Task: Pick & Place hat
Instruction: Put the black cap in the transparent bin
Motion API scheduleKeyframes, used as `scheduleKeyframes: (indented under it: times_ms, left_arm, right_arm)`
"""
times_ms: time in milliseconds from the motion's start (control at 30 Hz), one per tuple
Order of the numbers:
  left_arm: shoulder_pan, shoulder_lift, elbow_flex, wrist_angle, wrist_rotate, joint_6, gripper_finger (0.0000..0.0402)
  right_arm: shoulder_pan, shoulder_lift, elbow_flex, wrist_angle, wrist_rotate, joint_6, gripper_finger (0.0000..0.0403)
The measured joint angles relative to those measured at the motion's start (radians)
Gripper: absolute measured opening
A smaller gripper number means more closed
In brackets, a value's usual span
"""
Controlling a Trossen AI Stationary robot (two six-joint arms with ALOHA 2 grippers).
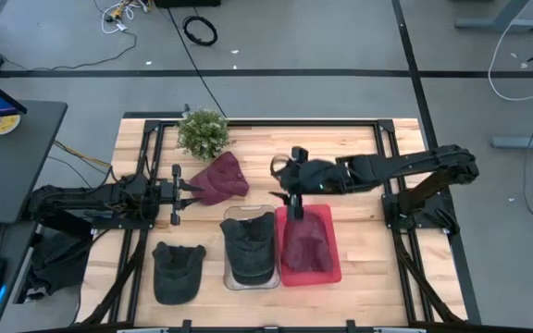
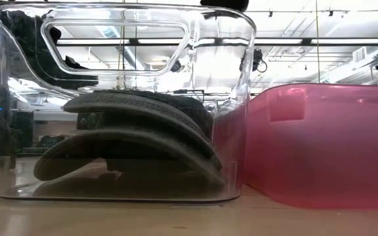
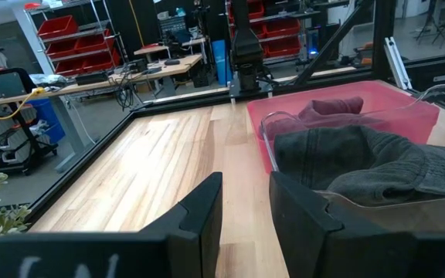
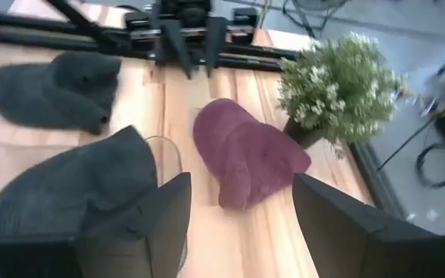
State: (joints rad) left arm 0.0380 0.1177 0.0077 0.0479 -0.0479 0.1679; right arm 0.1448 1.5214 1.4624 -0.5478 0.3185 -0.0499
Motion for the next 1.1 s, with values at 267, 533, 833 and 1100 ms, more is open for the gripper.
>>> scheduleKeyframes:
  times_ms: [267,533,833,1100]
  left_arm:
    - [0.000,0.000,0.000,0.000,0.000,0.000,0.0115]
    - [0.000,0.000,0.000,0.000,0.000,0.000,0.0115]
    - [0.000,0.000,0.000,0.000,0.000,0.000,0.0115]
    - [0.000,0.000,0.000,0.060,0.000,-0.008,0.0115]
  right_arm:
    - [-0.086,-0.002,-0.031,-0.013,-0.068,0.214,0.0231]
    - [-0.082,-0.046,-0.031,-0.008,-0.077,0.218,0.0231]
    - [0.034,-0.062,-0.031,0.114,-0.078,0.158,0.0231]
    - [0.088,-0.069,-0.031,0.190,-0.077,0.134,0.0231]
